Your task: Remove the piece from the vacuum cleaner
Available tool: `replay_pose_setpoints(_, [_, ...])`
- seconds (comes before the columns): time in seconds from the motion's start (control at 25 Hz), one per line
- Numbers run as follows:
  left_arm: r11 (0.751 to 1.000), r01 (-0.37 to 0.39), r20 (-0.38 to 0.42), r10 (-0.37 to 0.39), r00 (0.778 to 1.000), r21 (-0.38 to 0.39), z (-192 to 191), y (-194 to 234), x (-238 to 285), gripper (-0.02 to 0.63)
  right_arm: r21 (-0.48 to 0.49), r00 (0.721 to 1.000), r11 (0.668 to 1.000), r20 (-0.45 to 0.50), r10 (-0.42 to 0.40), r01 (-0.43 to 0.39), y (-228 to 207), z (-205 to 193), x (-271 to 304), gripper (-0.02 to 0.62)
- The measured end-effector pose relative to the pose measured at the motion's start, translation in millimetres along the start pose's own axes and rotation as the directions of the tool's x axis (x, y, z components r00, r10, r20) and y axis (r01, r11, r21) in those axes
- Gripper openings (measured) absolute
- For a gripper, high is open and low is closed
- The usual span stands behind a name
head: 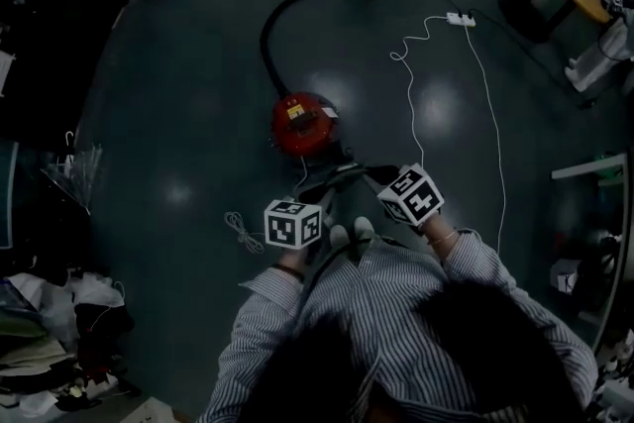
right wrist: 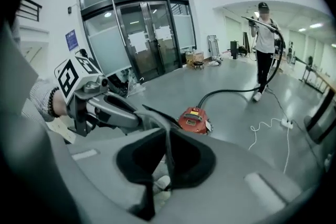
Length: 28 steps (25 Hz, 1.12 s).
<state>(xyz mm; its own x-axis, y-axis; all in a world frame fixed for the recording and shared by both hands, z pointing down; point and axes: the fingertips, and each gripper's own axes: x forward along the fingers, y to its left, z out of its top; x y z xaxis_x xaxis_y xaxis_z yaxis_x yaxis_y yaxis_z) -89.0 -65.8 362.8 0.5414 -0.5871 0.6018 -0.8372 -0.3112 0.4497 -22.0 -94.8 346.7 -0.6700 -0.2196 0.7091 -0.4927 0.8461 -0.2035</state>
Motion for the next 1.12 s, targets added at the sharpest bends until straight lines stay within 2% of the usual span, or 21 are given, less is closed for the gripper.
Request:
replay_pose_setpoints(0.16, [1.0, 0.009, 0.044, -0.009, 0.999, 0.007, 13.4, -6.1, -11.8, 0.035, 0.073, 0.998, 0.997, 0.059, 0.02, -0.024, 6.6, 8.6, -10.9, 0.023])
replay_pose_setpoints(0.4, [1.0, -0.003, 0.078, 0.0, 0.997, 0.032, 25.1, -11.7, -21.9, 0.035, 0.077, 0.995, 0.996, 0.097, 0.028, -0.036, 11.7, 16.1, -20.3, 0.023])
replay_pose_setpoints(0.68, [1.0, 0.013, 0.075, -0.013, 0.997, -0.004, 20.0, -11.1, -22.8, 0.035, 0.066, 0.995, 0.998, 0.103, 0.014, -0.021, 14.8, 15.7, -20.0, 0.023])
replay_pose_setpoints(1.12, [1.0, 0.017, 0.062, -0.016, 0.998, -0.014, 17.4, -10.7, -15.9, 0.035, 0.064, 0.996, 0.998, 0.093, 0.016, -0.022, 11.0, 7.6, -17.9, 0.021])
